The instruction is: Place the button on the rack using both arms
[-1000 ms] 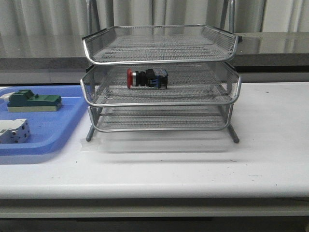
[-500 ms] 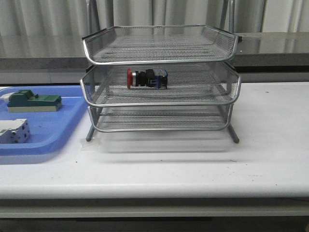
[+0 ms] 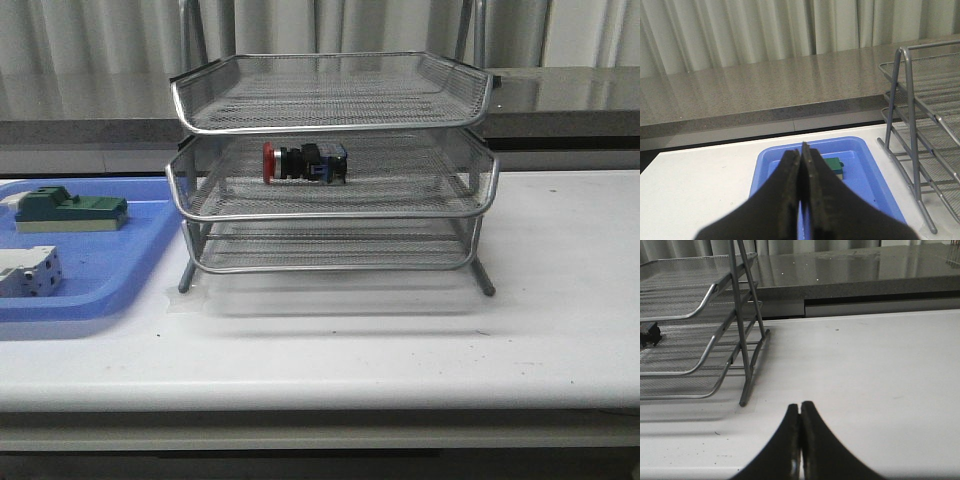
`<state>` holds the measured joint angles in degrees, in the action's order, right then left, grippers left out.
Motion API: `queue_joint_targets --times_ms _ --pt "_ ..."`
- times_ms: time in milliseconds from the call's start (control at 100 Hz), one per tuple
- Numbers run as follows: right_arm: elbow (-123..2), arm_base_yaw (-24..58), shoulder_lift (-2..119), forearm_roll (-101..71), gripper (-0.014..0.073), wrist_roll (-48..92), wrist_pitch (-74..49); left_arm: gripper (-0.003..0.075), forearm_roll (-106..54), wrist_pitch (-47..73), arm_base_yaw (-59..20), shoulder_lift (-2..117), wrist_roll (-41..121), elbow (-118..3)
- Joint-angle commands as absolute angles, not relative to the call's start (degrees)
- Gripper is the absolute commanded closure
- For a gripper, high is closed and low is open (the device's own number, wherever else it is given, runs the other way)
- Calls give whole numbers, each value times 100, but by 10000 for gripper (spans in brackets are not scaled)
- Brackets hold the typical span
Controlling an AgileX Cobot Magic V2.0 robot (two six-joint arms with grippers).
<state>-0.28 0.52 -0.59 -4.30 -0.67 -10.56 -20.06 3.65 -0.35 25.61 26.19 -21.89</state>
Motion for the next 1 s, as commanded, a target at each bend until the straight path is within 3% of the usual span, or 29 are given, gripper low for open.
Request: queue_joint_targets --times_ms 0,990 --pt "-31 54 -181 -377 653 -110 -314 740 -2074 -42 -19 2583 2560 -2340" --pt "72 54 -181 -377 653 -110 -230 740 -2074 -42 -19 2583 2560 -2340"
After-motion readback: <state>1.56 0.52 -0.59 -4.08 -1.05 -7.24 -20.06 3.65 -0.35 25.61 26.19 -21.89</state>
